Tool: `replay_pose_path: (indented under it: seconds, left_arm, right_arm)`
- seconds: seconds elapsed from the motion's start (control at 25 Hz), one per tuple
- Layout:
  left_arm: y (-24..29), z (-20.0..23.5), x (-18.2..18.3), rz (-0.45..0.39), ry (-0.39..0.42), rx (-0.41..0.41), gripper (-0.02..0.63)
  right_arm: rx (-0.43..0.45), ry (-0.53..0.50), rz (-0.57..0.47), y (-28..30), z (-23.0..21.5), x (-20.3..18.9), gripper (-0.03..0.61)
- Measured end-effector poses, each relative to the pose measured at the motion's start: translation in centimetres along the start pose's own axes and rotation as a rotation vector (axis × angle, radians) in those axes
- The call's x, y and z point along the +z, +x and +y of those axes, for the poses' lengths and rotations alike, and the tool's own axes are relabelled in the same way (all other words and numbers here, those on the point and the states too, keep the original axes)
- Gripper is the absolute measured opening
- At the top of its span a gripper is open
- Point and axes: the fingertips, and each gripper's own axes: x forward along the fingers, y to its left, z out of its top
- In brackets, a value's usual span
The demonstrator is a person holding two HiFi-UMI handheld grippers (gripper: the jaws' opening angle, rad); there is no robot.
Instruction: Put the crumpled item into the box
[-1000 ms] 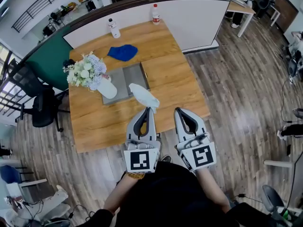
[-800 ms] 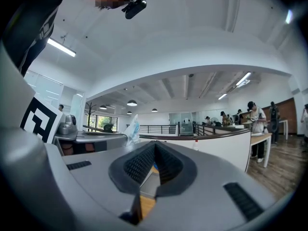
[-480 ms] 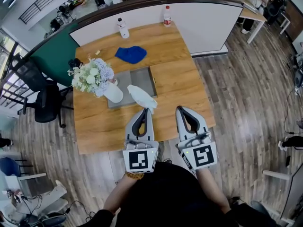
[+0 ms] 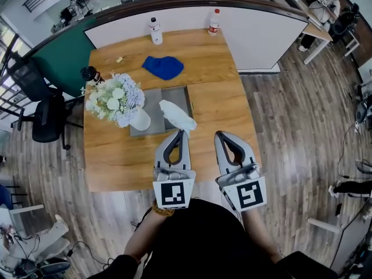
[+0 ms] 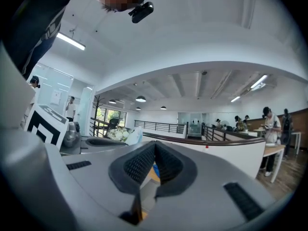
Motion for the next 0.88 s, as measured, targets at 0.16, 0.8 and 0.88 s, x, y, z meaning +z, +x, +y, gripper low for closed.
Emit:
replay_pose_path:
  seconds: [0.16, 0.8, 0.88]
  left_arm:
    - [1.0, 1.4, -2.2, 0.046, 0.105, 0.003, 0.023]
    - [0.6, 1.3, -9.3, 0.212, 0.181, 0.064, 0.023]
    - [0.1, 0.8, -9.6, 0.223, 0.178, 0.08, 0.023]
  right_arm:
    - [0.108, -0.046, 0.027, 3.2, 1.1, -0.1, 0.042]
    - [0.546, 0.081, 0.315, 7.6, 4.8, -9.0, 0.148]
    - [0.578, 0.075, 0.331, 7.7, 5.2, -9.6, 0.141]
